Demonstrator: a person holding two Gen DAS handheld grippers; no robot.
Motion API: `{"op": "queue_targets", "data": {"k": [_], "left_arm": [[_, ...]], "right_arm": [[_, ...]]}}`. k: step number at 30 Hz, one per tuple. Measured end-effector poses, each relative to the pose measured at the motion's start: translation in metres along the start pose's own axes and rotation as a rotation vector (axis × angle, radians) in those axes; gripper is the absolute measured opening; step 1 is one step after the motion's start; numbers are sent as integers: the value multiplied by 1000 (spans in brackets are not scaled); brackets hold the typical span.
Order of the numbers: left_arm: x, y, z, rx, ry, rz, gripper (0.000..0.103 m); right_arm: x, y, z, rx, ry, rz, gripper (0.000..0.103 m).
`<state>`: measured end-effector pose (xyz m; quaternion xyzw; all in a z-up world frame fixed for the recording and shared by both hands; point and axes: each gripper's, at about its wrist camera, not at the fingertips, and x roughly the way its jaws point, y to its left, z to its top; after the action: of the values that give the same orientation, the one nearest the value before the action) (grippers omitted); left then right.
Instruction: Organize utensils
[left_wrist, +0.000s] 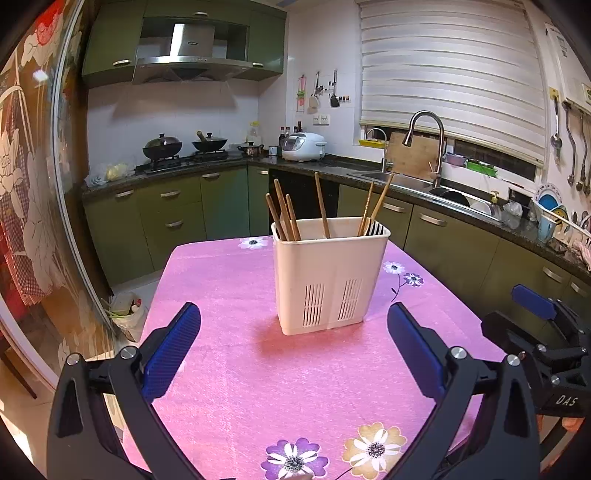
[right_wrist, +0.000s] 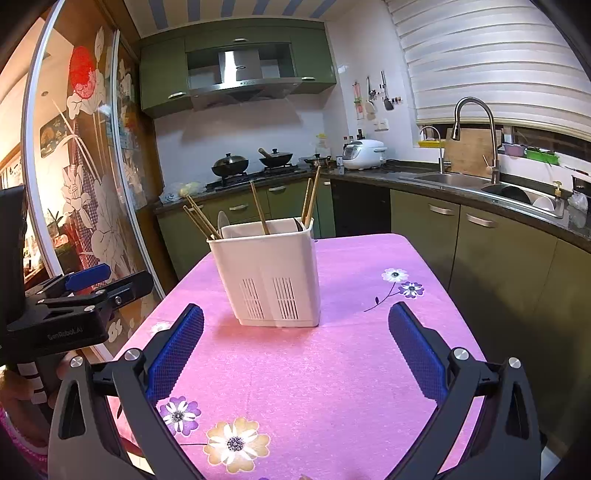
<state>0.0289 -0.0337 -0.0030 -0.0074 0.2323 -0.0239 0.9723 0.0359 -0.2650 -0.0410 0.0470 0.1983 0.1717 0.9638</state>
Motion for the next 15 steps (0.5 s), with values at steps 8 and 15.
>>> {"op": "queue_targets", "data": {"k": [8, 15], "left_arm": [[1, 9, -1, -30, -11, 46, 96], [-2, 9, -4, -9, -47, 74, 96]], "right_arm": [[2, 1, -1, -8, 7, -4, 99], [3, 1, -2, -11, 10, -4, 99]]}}
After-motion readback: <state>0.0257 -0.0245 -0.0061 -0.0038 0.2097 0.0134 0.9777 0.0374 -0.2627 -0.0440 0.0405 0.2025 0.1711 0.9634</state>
